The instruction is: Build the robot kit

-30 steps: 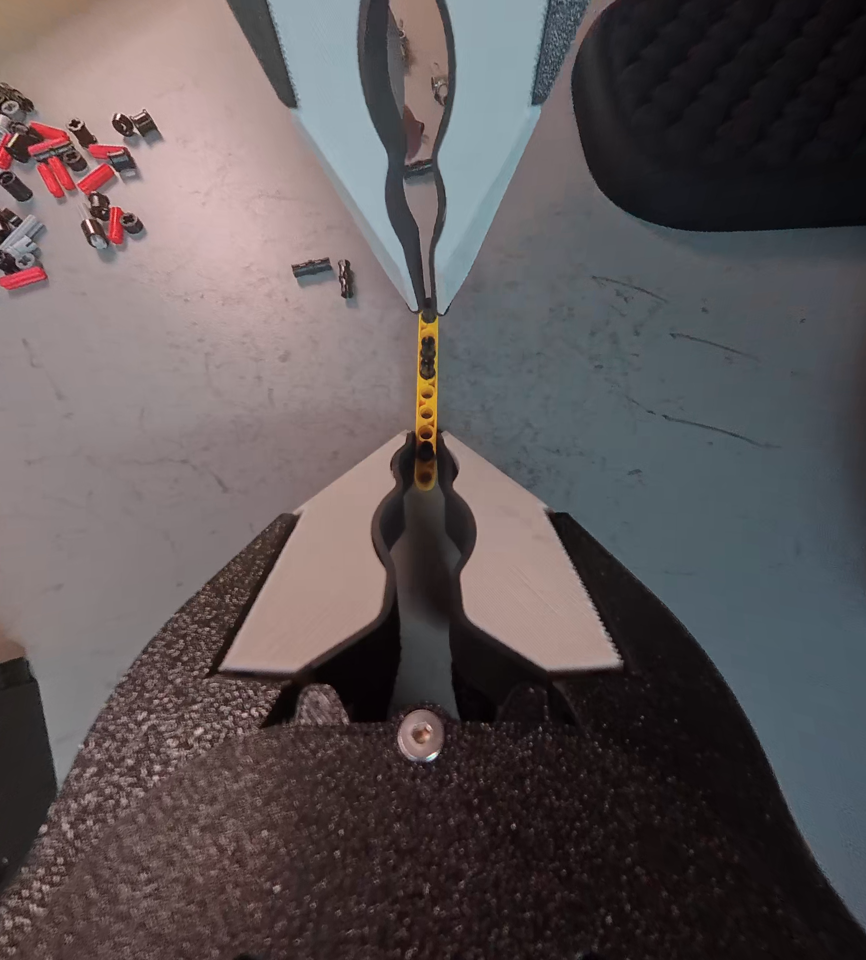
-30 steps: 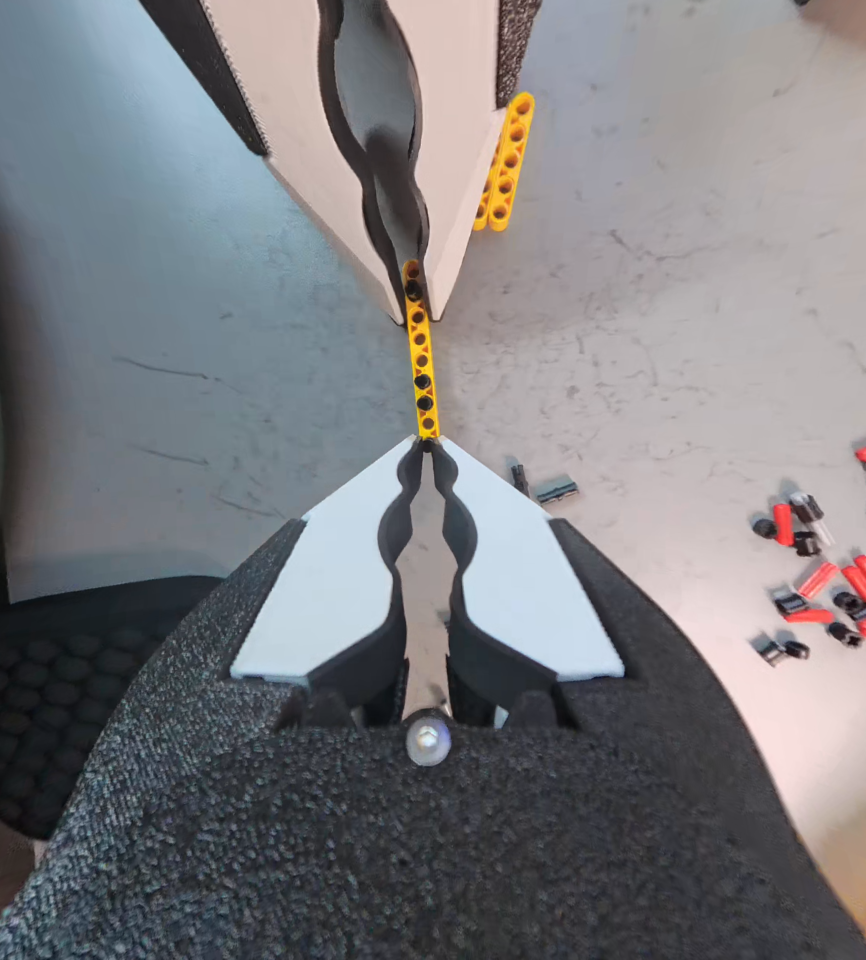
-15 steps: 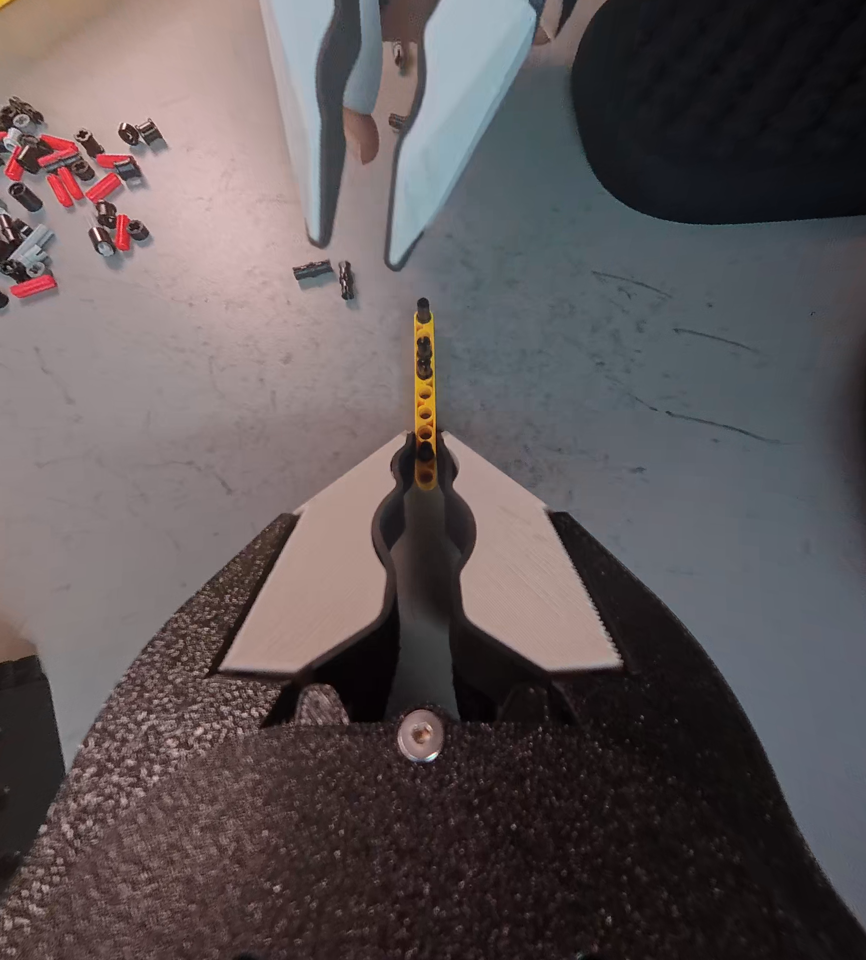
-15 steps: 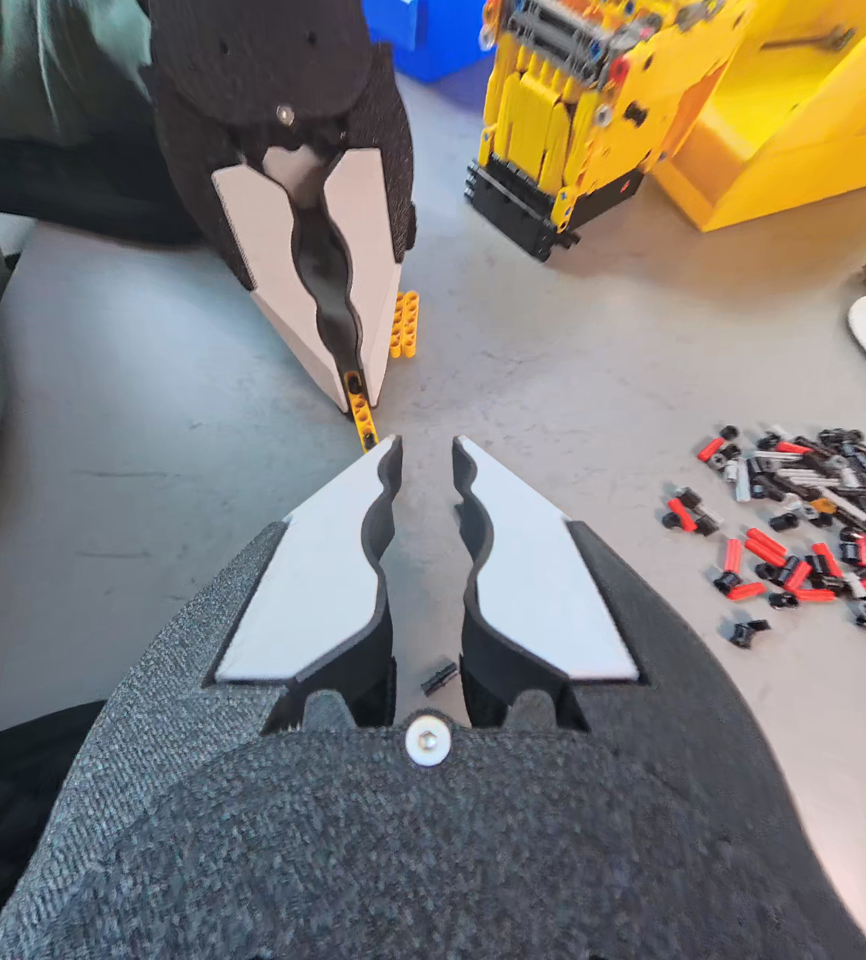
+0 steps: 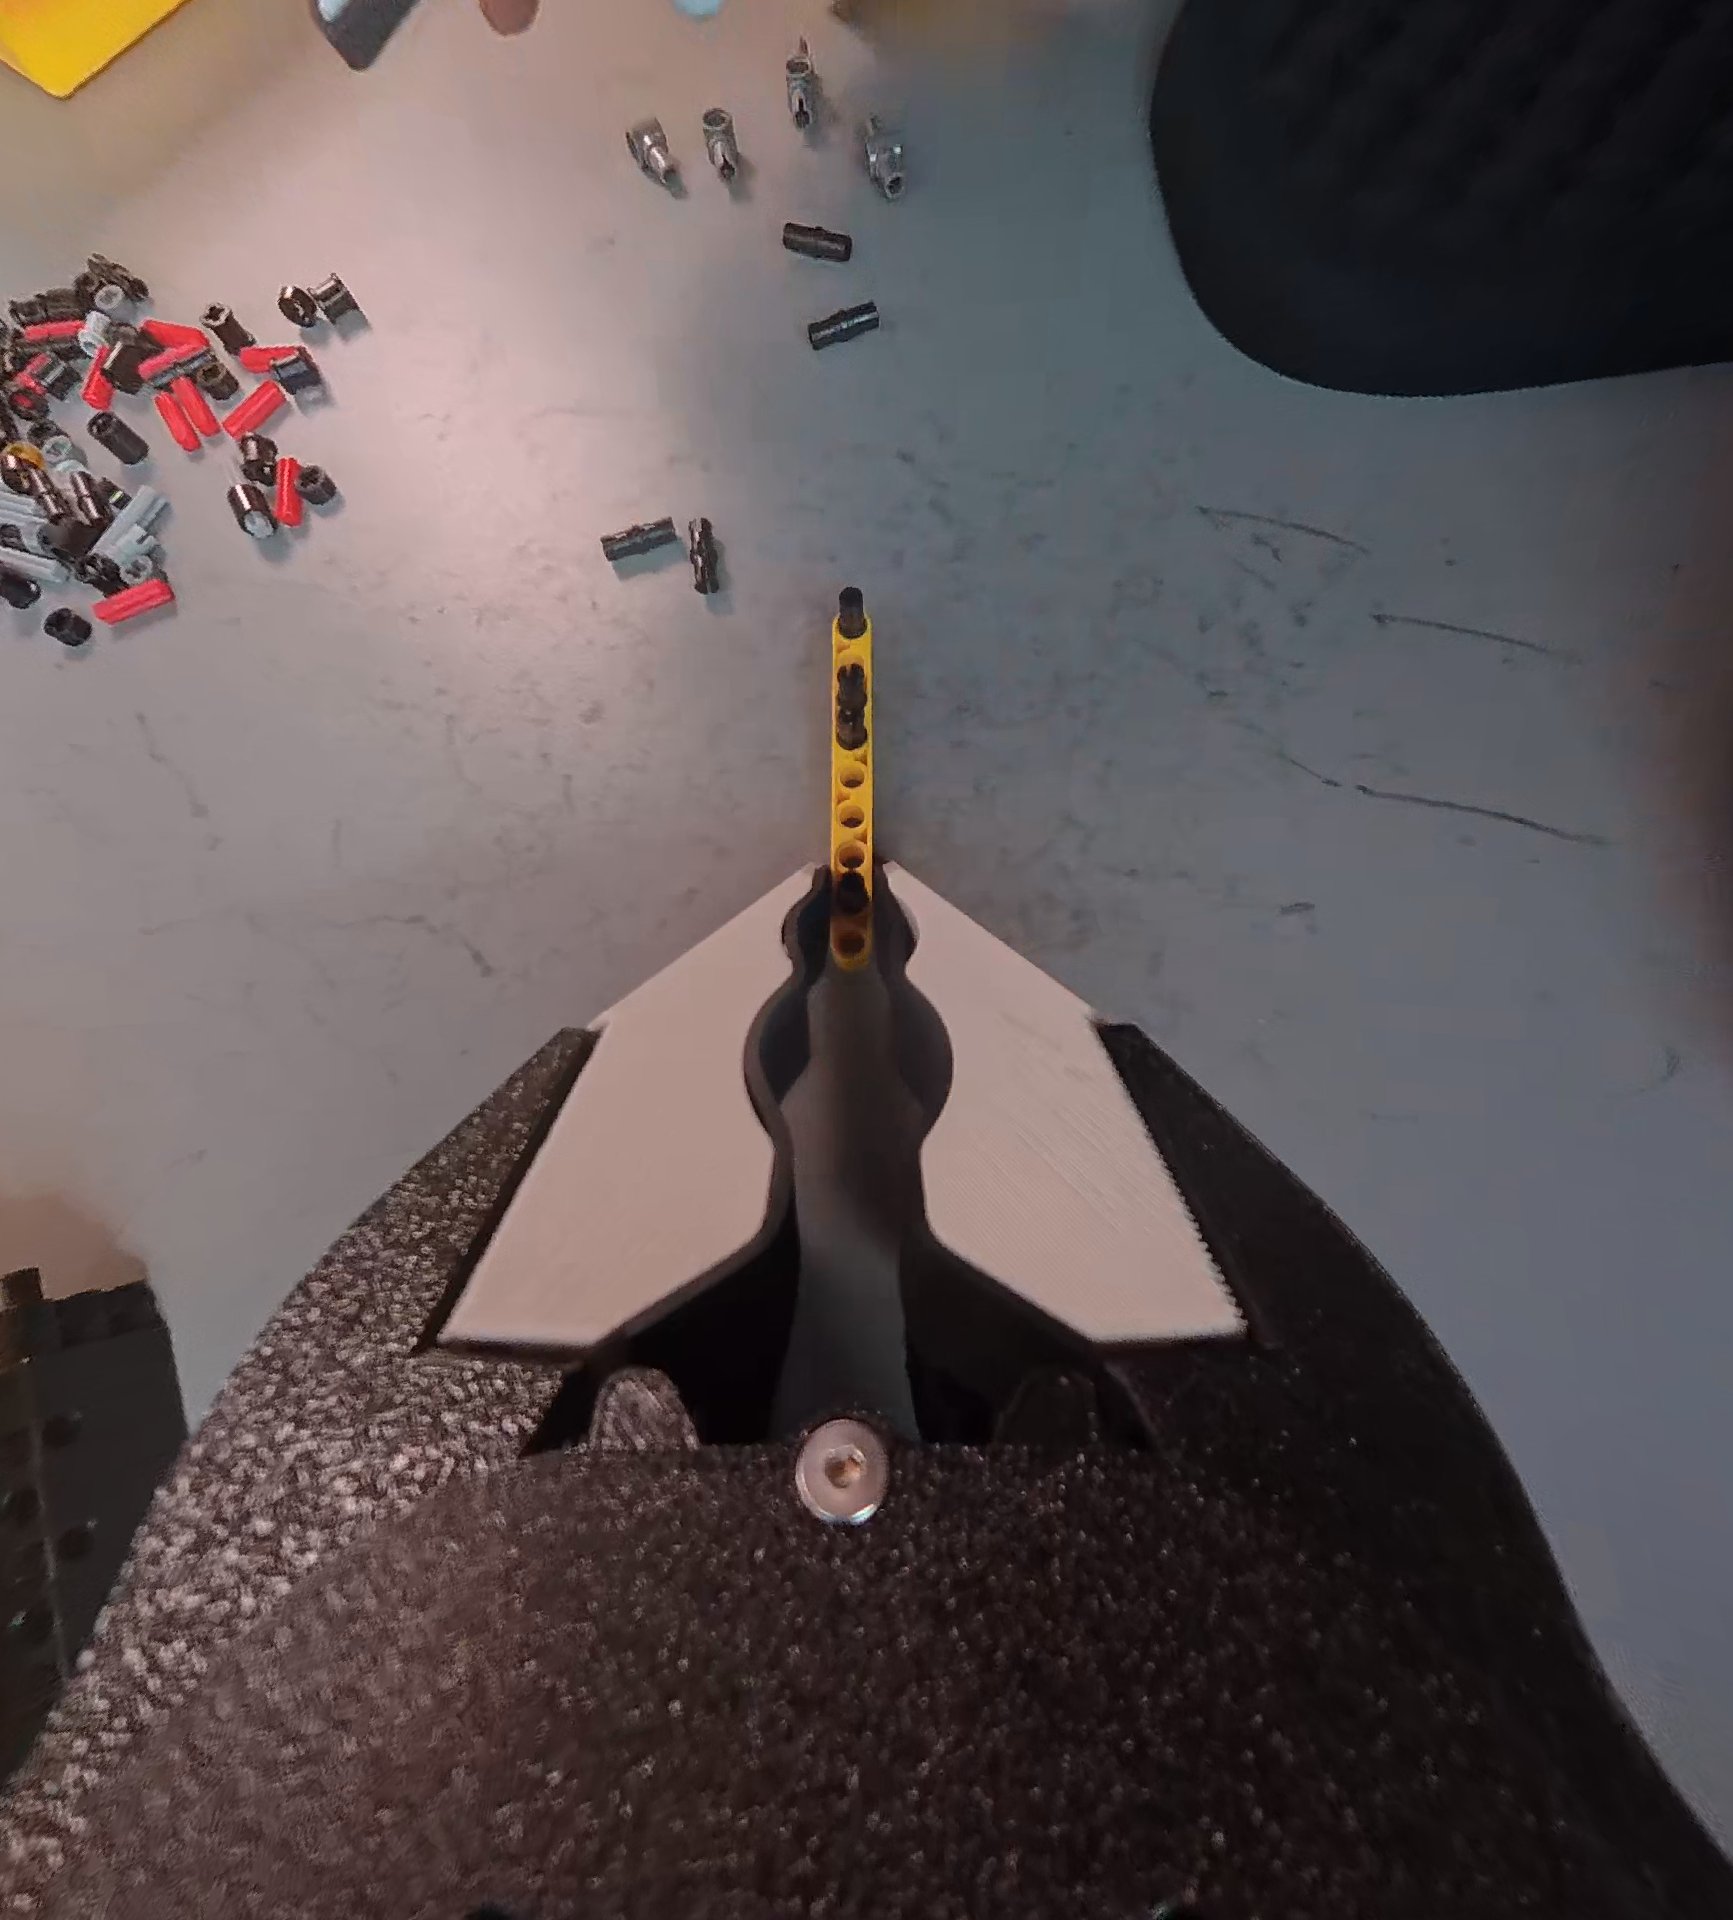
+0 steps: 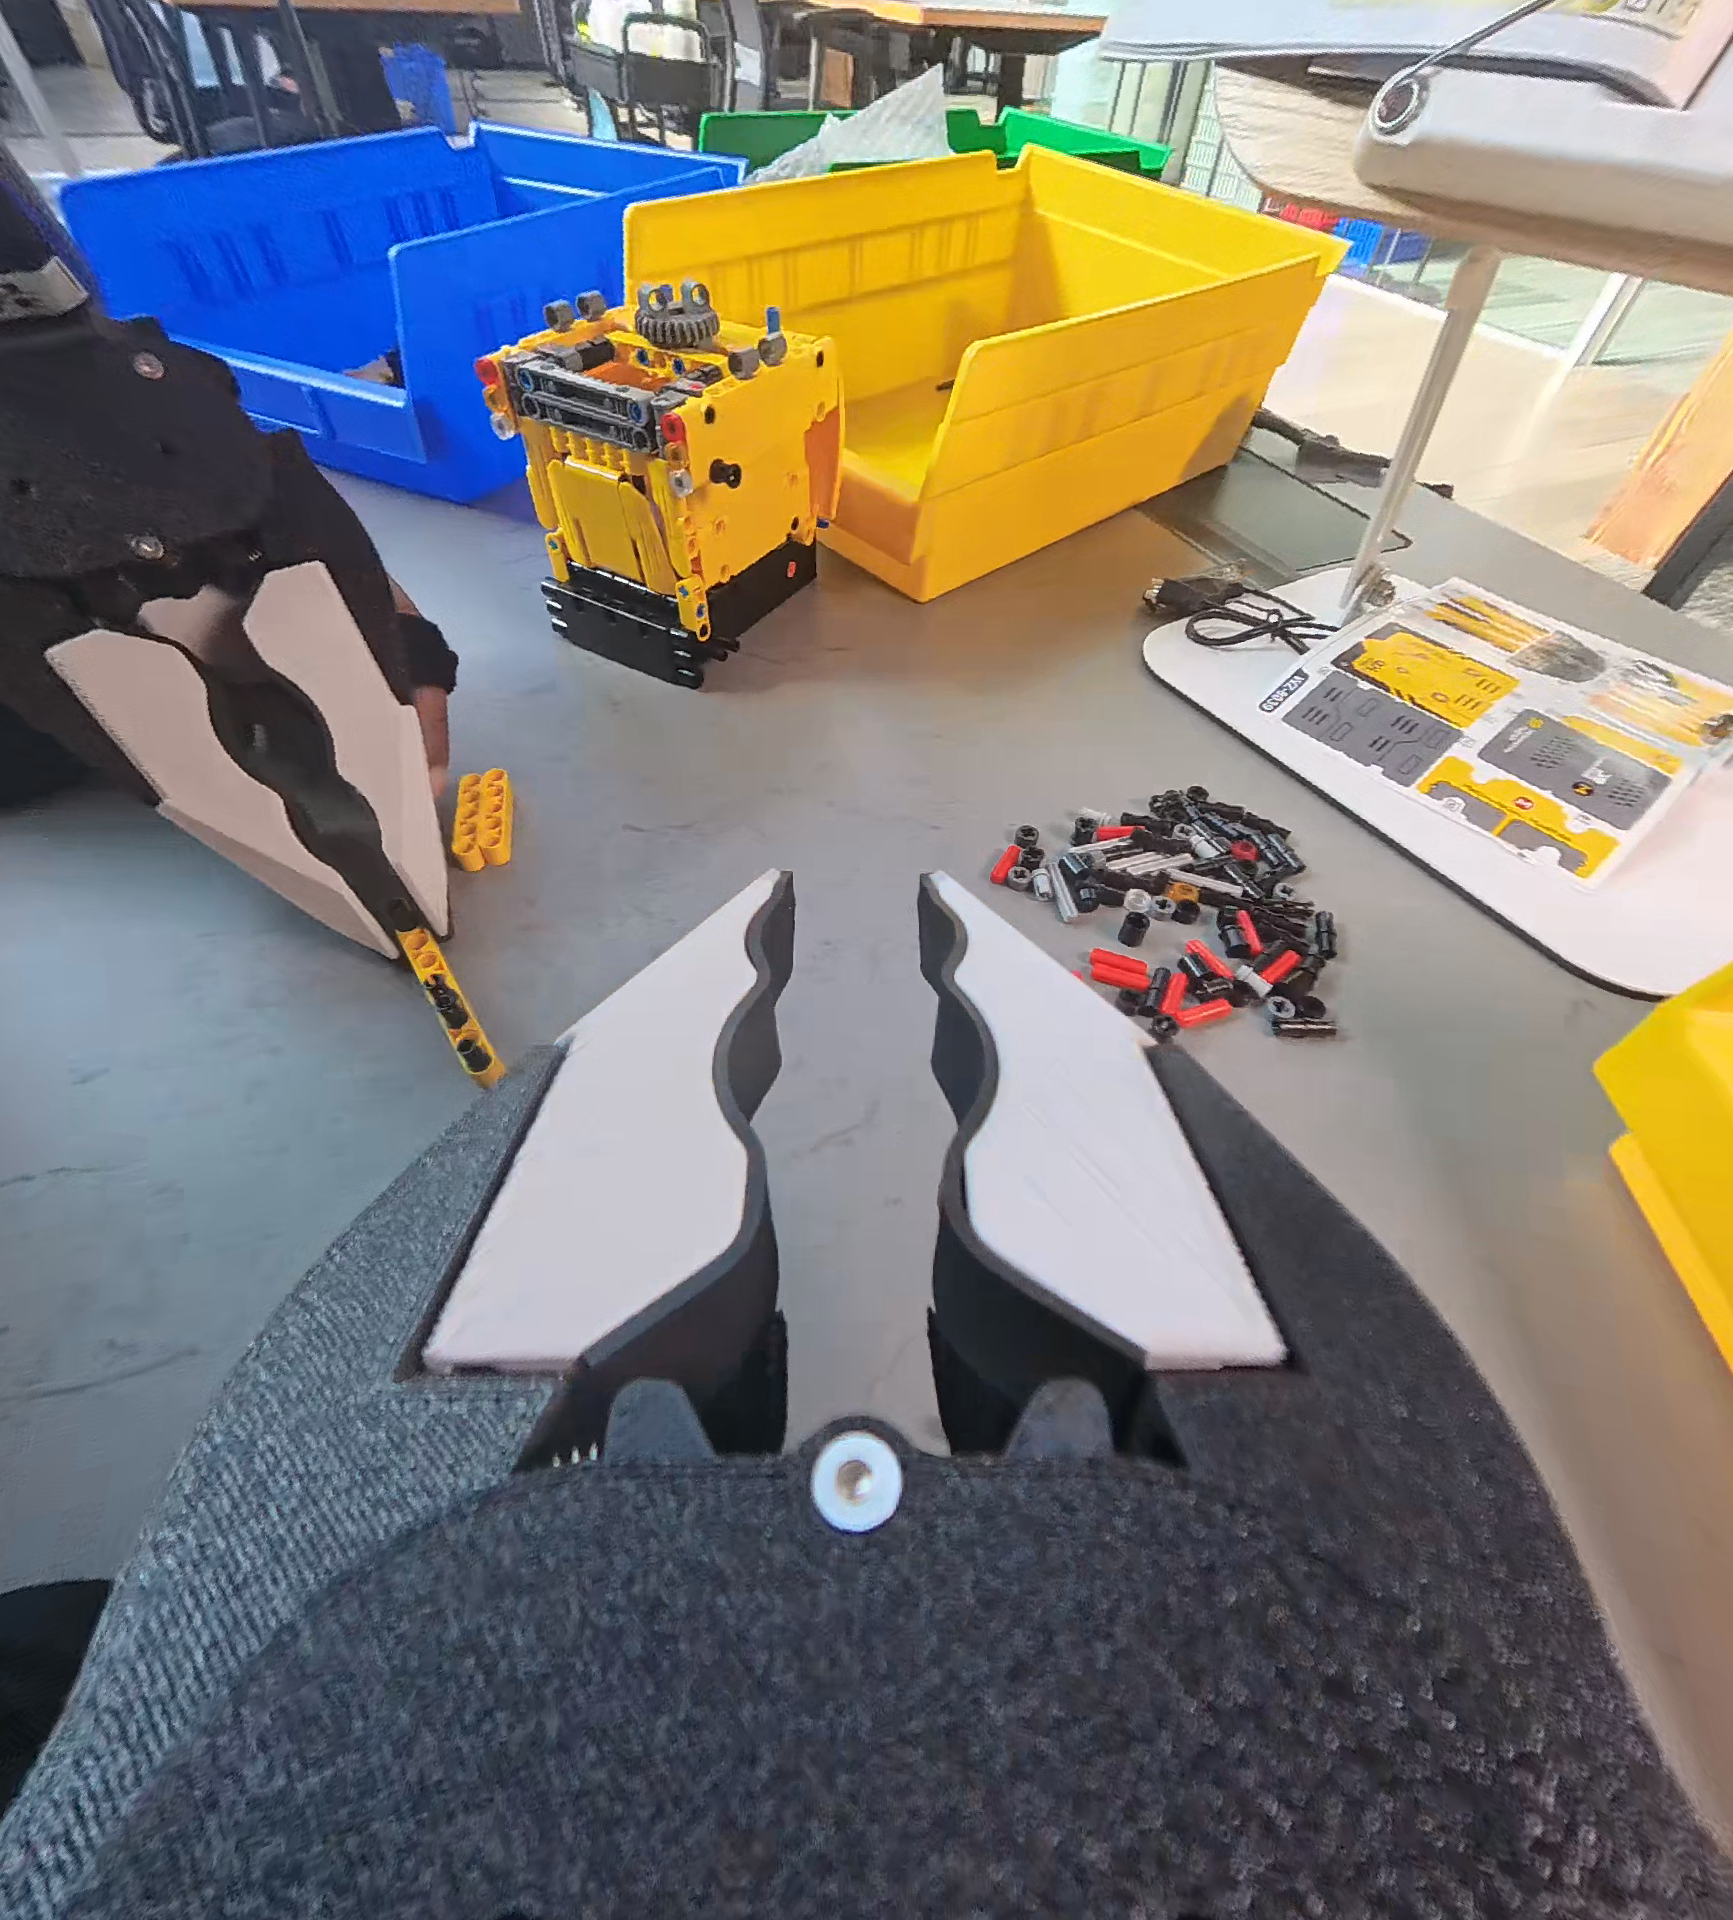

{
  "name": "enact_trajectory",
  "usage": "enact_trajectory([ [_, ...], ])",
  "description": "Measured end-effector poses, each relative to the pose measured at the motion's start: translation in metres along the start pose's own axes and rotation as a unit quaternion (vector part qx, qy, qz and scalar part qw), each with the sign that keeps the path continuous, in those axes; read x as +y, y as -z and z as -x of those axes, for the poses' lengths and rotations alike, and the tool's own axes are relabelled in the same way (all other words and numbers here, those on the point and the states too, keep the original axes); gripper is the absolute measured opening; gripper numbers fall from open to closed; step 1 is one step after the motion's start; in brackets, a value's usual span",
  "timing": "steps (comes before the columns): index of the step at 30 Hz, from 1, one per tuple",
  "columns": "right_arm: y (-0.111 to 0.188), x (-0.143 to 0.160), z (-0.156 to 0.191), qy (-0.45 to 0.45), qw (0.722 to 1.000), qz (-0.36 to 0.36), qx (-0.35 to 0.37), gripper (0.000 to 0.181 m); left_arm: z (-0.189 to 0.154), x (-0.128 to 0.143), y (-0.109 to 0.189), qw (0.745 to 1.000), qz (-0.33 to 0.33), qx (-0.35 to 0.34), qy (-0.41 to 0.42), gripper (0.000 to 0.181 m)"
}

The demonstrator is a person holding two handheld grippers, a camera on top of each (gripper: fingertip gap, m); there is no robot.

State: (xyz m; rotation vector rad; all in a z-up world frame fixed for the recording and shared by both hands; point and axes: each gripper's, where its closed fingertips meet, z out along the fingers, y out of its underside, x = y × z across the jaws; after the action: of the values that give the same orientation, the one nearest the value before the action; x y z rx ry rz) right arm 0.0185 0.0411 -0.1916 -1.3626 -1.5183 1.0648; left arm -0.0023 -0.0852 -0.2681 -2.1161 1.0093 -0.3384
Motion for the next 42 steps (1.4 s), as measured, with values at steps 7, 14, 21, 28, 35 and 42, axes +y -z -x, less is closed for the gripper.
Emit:
enact_trajectory([
  [7,-0.008,0.036,0.089,0.064,0.973,0.124,-0.186,0.022,0.003,-0.002,0.000,0.990,-0.007,-0.072,-0.125,0.007],
  [14,-0.020,0.064,0.105,0.195,0.947,0.199,-0.159,0.009,0.006,-0.006,-0.001,0.956,0.013,-0.149,-0.253,0.008],
  [21,-0.014,0.065,0.109,0.310,0.921,0.188,-0.144,0.013,0.001,-0.012,0.010,0.991,-0.048,-0.062,-0.109,0.022],
  [28,-0.016,0.058,0.110,0.309,0.927,0.164,-0.135,0.004,-0.002,-0.004,0.004,0.986,-0.019,-0.076,-0.147,0.008],
  [35,-0.018,0.060,0.121,0.395,0.898,0.140,-0.130,0.000,0.002,-0.003,0.004,0.954,0.012,-0.140,-0.266,0.006],
  [42,-0.011,0.065,0.128,0.354,0.906,0.164,-0.162,0.012,-0.012,-0.005,0.006,0.967,-0.010,-0.093,-0.239,0.019],
])
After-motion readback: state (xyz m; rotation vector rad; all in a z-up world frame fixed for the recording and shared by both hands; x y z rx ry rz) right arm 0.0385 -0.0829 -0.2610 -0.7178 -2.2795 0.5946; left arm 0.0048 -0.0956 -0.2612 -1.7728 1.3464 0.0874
